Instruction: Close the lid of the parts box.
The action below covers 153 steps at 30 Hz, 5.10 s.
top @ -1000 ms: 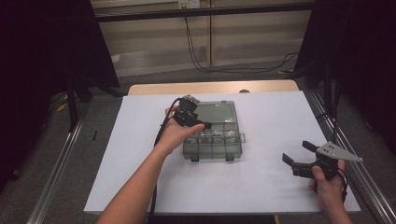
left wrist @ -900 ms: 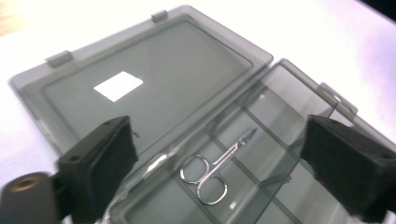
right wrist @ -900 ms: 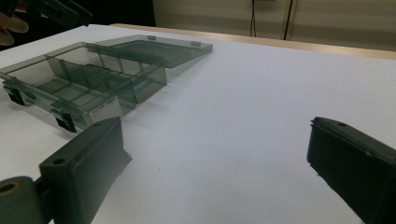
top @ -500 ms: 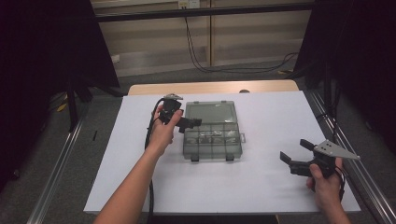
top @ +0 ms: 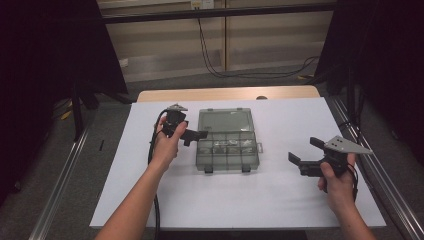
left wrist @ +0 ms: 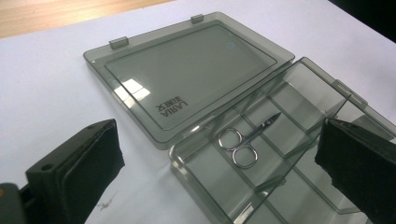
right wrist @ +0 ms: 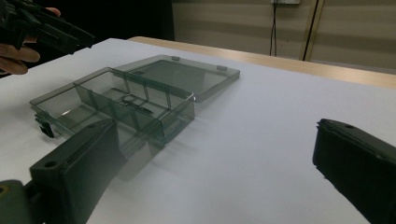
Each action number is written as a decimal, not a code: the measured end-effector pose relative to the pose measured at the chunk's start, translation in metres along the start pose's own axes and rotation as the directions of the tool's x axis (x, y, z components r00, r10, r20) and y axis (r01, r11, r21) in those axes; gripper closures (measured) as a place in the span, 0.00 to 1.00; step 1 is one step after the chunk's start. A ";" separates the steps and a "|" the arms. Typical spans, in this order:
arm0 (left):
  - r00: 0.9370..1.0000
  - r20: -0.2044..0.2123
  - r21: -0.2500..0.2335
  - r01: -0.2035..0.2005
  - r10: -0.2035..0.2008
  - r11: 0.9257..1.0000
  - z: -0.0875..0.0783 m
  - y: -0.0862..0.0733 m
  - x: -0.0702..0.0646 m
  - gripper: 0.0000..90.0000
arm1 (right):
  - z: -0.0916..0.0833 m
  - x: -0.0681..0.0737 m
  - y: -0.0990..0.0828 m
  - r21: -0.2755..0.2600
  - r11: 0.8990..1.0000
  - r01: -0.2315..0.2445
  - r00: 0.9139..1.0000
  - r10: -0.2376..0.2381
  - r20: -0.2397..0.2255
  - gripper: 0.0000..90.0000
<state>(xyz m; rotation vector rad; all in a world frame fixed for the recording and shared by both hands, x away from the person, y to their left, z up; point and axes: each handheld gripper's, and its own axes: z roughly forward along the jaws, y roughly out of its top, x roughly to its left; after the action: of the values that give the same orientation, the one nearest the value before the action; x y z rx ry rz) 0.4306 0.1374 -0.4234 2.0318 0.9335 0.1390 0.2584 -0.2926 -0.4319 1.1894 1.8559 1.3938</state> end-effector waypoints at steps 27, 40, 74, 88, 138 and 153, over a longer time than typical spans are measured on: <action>0.997 0.004 -0.047 0.071 -0.071 0.996 0.010 0.003 0.019 0.01 | 0.086 0.003 0.049 0.016 0.997 -0.072 0.992 0.073 -0.102 0.00; 0.993 0.021 -0.048 0.120 -0.119 0.992 0.020 0.009 0.028 0.02 | 0.124 -0.005 0.054 0.062 0.989 -0.133 0.987 0.138 -0.088 0.02; 0.972 0.021 0.014 0.236 -0.236 0.972 0.062 0.007 0.040 0.15 | 0.190 -0.018 0.041 0.206 0.941 -0.270 0.955 0.289 -0.071 0.29; 0.960 -0.010 0.006 0.281 -0.281 0.960 0.067 0.002 0.045 0.43 | 0.204 -0.025 0.024 0.262 0.913 -0.314 0.942 0.335 -0.036 0.55; 0.978 0.038 -0.177 0.211 -0.207 0.961 0.025 0.003 0.050 0.87 | 0.184 -0.017 0.033 0.205 0.958 -0.199 0.974 0.215 -0.063 0.94; 0.992 0.003 -0.188 0.124 -0.126 0.974 0.029 0.005 0.039 0.94 | 0.178 -0.017 0.034 0.177 0.968 -0.180 0.977 0.197 -0.085 0.88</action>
<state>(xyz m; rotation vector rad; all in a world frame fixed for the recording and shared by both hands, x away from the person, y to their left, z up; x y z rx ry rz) 0.4730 0.1422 -0.4465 1.7954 1.0123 0.1613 0.4232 -0.2203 -0.4603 1.4361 2.0078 1.4452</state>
